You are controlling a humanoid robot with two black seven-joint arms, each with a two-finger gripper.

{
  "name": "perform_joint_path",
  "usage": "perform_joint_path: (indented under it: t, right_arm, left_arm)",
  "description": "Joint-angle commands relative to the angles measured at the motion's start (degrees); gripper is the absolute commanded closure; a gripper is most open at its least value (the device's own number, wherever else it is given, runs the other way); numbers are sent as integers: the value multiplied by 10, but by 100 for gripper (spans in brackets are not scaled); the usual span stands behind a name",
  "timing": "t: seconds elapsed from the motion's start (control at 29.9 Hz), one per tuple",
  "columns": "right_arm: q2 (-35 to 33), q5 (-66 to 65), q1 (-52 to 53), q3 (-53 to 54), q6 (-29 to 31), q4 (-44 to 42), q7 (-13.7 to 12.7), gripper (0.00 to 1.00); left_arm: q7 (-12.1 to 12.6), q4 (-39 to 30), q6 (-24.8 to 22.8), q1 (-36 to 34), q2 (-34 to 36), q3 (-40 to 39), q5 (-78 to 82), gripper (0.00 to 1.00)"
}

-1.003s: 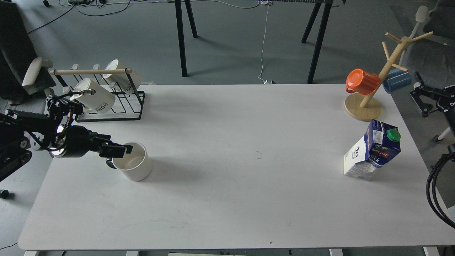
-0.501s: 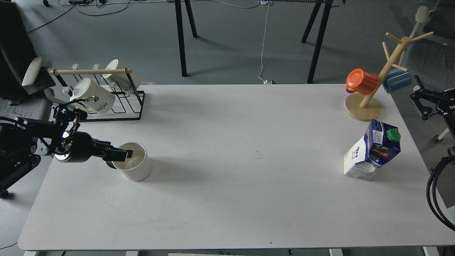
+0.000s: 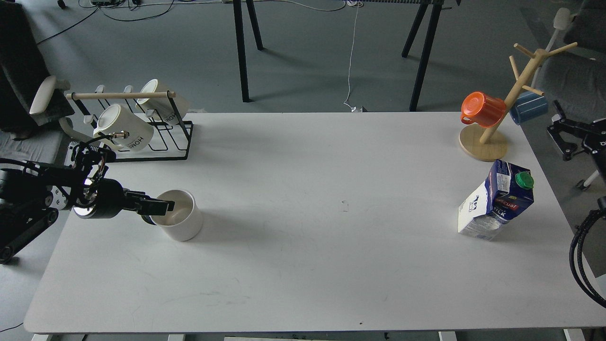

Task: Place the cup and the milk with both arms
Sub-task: 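Lower the left gripper into the white mug and grasp its rim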

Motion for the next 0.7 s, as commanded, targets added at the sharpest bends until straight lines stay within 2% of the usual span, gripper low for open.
perform_joint_path:
  t: [0.0,0.07,0.2,0.27,0.4,0.57,0.6,0.63,0.67]
  right_arm:
    - [1,0,-1,0,0,0,0,2]
    - [0,0,-1,0,0,0,1,2]
    - [0,0,-2,4,0,0,2,2]
    - [-1,0,-5,5,0,0,2,2]
    - [-1,0,-7,5,0,-1,2,2]
    - [-1,0,-7,4,0,-1,2,2]
    - [-1,0,-7,4,0,-1,2,2]
    - [-1,0,-7,4,0,-1,2,2]
    - [-1,0,-8,4,0,-1,2,2]
  left_arm:
    - [0,11,12,0,-14,0,0,14]
    - [0,14,18,0,-15,1,1,17]
    - [0,14,22,1,-16,6,1,30]
    - [0,14,36,0,-17,22,0,39]
    - [0,15,85,0,-16,51,0,68]
    - [0,15,100,0,-15,64,0,80]
    - [0,15,100,0,-13,64,-1,84]
    - [0,15,104,0,-15,62,-3,92]
    - [0,20,113,1,-18,59,-6,94]
